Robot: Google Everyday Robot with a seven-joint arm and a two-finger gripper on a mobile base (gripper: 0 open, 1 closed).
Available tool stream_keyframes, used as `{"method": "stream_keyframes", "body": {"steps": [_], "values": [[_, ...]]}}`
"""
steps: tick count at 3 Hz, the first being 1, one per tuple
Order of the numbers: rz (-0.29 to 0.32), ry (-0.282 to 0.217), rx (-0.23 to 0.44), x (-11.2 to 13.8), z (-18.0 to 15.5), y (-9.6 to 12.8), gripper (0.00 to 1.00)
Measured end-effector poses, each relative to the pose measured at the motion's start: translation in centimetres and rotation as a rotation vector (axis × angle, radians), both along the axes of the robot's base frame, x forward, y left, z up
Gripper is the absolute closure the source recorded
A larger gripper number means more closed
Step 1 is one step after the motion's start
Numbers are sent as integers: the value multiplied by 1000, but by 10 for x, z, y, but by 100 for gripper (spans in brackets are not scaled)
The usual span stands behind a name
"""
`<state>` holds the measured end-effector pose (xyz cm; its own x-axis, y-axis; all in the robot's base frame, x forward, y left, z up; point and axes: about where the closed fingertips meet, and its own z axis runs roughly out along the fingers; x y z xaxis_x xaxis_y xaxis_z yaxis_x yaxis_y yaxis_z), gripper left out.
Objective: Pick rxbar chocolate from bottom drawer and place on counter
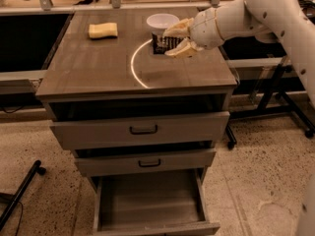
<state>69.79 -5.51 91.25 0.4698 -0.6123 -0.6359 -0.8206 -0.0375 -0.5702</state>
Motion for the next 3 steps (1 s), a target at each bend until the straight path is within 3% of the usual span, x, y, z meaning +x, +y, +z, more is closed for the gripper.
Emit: {"method": "stream_keyframes", "body": {"steps": [1,2,3], "values": [[9,34,-10,16,1,7,82],[4,65,-21,30,-2,12,51],[2,81,-20,36,-5,14,26]]}}
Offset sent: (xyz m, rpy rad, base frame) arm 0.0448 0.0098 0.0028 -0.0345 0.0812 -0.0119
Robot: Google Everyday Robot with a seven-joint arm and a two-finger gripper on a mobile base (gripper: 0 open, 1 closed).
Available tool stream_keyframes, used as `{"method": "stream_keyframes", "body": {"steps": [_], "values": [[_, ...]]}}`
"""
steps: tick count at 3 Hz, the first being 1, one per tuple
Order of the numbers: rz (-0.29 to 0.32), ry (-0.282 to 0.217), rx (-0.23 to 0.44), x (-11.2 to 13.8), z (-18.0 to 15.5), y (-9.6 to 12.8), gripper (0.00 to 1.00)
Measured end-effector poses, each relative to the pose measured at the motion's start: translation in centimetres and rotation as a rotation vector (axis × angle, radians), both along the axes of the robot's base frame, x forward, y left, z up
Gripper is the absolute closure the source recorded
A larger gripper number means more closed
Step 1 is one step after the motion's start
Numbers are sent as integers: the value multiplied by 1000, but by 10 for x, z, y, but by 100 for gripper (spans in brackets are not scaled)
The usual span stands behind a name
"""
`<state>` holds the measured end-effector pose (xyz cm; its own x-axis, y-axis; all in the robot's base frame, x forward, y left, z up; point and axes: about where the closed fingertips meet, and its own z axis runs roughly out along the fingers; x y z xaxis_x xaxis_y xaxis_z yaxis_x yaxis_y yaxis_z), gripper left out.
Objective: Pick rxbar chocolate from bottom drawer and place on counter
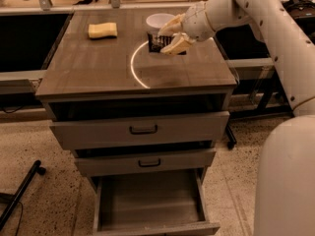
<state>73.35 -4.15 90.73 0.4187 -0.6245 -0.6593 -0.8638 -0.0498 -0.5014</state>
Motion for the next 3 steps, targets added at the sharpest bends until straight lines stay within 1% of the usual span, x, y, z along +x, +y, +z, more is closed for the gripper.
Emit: {"method": "stream_keyframes", "body": {"steps": [1,2,3], "values": [[0,0,0,0,0,0,5],[-15,8,10,-10,-5,-13,0],[-38,-18,33,-29,-3,-31,0]]}}
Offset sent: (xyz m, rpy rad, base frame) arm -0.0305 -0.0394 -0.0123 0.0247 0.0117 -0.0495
